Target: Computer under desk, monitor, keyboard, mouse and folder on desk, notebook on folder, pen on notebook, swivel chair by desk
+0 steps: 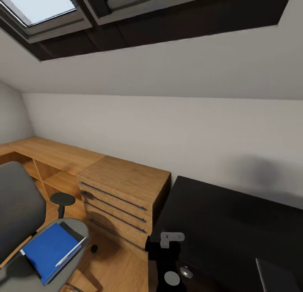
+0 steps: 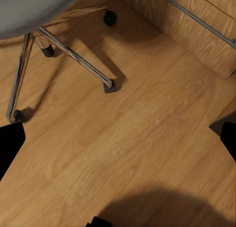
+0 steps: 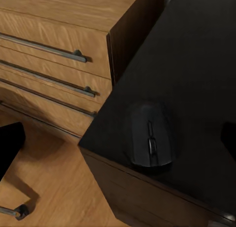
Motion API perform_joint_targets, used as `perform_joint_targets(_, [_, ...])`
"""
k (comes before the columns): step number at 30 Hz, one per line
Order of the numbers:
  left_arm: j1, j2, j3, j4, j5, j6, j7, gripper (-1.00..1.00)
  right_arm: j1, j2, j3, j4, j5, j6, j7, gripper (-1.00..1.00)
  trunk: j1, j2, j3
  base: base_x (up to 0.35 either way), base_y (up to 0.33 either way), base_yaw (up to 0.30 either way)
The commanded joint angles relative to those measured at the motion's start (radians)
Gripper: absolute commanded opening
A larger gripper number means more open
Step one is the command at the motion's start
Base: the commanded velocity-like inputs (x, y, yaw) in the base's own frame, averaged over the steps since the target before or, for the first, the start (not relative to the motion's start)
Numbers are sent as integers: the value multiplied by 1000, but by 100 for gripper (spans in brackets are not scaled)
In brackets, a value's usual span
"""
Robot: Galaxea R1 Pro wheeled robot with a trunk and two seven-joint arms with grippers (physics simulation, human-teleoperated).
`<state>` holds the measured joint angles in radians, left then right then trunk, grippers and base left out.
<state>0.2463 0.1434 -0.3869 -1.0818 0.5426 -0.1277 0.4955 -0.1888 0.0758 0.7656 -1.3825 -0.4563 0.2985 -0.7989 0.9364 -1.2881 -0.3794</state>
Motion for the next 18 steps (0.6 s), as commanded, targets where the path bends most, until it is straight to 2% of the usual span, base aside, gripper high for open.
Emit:
perform_joint_targets(1, [-1, 1, -4, -1, 10, -7, 5, 100, -1, -2, 1, -1, -4, 6, -7, 100, 0, -1, -1, 64, 0, 1])
perform_joint_targets(2, [-1, 1, -4, -1, 10, -7, 5, 100, -1, -2, 0, 0, -4, 6, -7, 100, 0, -1, -1, 51, 0, 1])
perform_joint_targets(5, [-1, 2, -4, -4, 9, -9, 6, 100, -2, -7, -3, 84, 23, -13, 21, 100, 0, -1, -1, 19, 0, 0])
perform_joint_targets(6, [-1, 1, -4, -5, 9, -9, 5, 100, -3, -7, -4, 114, 38, -18, 44, 100, 0, -1, -1, 9, 0, 0])
perform_joint_targets(8, [-1, 1, -4, -10, 10, -10, 5, 100, -17, -11, -17, 171, 81, -25, 153, 100, 0, -1, -1, 3, 0, 0])
perform_joint_targets(10, [-1, 1, -4, -11, 10, -10, 5, 100, -21, -13, -32, 183, 91, -29, 186, 100, 0, -1, -1, 1, 0, 0])
perform_joint_targets(11, [-1, 1, -4, -12, 10, -10, 5, 100, -24, -14, -52, 195, 106, -39, 202, 100, 0, -1, -1, 0, 0, 0])
perform_joint_targets(13, [0, 1, -4, -12, 10, -10, 5, 100, -25, -14, -60, 207, 112, -42, 205, 100, 0, -1, -1, 0, 0, 0])
perform_joint_targets(18, [-1, 1, -4, -12, 10, -9, 4, 100, -69, -14, -73, 295, 116, -80, 210, 100, 19, -36, -17, 0, 0, 0])
